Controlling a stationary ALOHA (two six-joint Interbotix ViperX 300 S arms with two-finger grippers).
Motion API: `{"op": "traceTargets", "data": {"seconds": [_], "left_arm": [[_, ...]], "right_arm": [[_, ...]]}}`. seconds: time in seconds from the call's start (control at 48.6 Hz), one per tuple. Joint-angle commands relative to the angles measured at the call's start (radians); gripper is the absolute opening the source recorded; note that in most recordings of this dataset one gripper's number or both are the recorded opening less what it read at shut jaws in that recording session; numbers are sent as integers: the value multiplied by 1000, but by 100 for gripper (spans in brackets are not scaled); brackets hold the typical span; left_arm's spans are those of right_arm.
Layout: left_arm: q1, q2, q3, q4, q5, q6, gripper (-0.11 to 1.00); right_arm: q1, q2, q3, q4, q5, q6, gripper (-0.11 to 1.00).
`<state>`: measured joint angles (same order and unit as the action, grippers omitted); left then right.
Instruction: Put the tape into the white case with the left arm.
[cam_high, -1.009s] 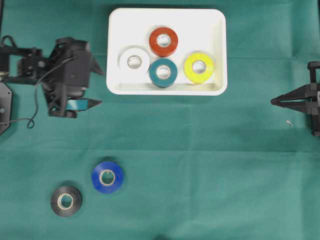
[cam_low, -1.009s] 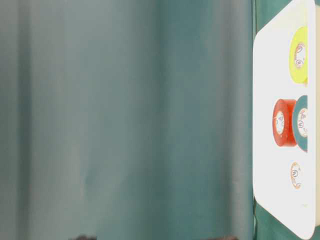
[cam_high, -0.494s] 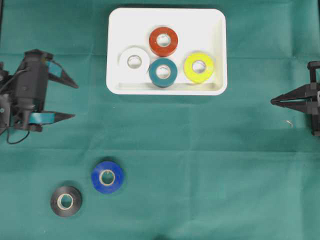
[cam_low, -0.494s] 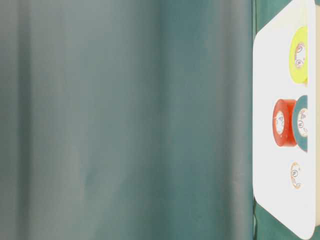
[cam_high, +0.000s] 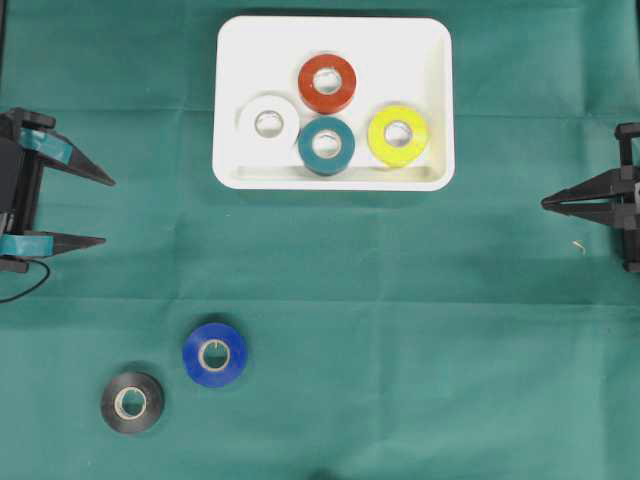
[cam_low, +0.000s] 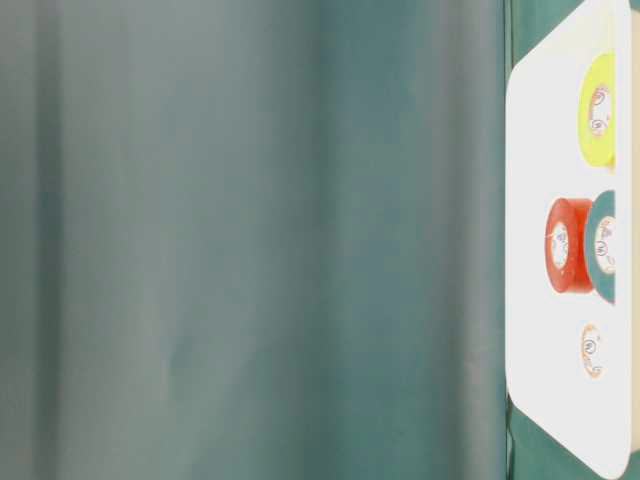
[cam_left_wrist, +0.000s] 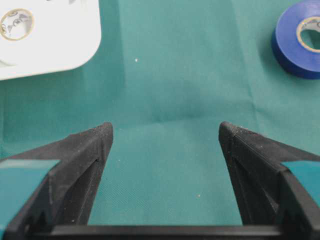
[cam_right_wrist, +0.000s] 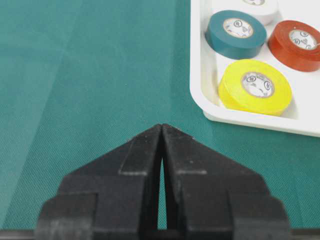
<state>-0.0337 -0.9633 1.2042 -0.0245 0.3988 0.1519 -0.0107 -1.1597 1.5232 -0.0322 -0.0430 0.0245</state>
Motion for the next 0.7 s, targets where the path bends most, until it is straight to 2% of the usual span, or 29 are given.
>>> {"op": "traceTargets", "data": {"seconds": [0.0,0.68], "left_arm": [[-3,3,-11,-3,-3,0,84],[-5,11,-9,-3,-5,-2,84]], "right_arm": [[0,8,-11,0,-11,2,-9],[0,8,-11,0,-11,2,-9]]}}
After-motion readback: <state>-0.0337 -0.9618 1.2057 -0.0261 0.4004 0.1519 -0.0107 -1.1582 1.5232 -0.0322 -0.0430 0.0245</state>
